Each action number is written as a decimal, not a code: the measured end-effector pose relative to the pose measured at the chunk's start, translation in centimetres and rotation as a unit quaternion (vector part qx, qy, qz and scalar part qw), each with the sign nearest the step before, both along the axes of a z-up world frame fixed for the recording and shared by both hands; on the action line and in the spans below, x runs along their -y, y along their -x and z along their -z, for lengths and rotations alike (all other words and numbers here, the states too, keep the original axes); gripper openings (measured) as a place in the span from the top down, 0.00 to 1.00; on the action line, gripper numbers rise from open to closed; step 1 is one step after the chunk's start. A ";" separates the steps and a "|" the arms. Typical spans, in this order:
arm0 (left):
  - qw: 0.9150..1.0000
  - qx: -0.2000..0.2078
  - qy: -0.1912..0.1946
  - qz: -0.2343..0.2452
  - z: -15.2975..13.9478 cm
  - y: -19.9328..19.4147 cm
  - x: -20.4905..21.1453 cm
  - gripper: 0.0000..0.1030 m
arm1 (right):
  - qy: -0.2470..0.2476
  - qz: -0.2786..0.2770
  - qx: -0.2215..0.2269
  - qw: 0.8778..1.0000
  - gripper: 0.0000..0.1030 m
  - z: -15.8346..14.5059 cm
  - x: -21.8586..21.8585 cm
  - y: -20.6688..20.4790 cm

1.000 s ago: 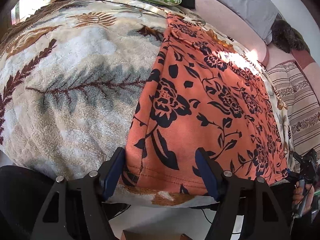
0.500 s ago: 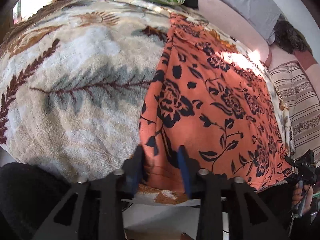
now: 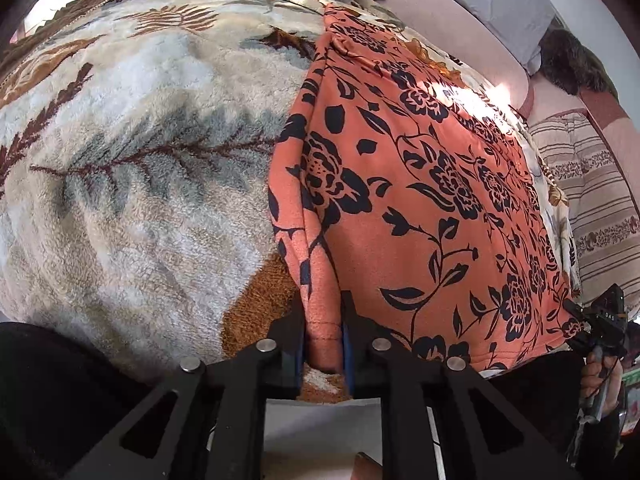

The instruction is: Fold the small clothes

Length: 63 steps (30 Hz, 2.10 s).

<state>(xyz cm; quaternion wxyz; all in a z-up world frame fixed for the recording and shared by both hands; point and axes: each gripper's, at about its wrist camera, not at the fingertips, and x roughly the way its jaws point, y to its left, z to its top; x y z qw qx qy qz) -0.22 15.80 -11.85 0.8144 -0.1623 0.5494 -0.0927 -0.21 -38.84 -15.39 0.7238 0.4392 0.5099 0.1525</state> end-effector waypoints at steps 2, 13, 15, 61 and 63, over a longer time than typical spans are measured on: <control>1.000 0.006 0.009 0.019 -0.2 0.0 0.6 0.58 | -0.021 0.004 -0.012 1.000 0.71 0.6 0.2 -0.2; 0.999 -0.002 -0.011 0.031 -0.3 -0.5 0.6 0.88 | 0.001 0.005 0.008 1.000 0.91 -0.6 -0.1 -0.8; 0.999 -0.003 -0.008 0.031 -0.5 -0.5 0.5 0.88 | -0.012 0.007 0.005 1.000 0.91 -0.4 -0.1 -0.9; 0.991 0.112 -0.063 0.047 -9.0 -23.4 4.5 0.87 | 0.195 -0.066 0.088 0.975 0.74 -9.7 -3.0 -24.5; 0.987 0.134 -0.064 0.055 -11.0 -20.0 4.3 0.87 | 0.207 -0.079 0.106 0.969 0.74 -12.2 -3.6 -22.2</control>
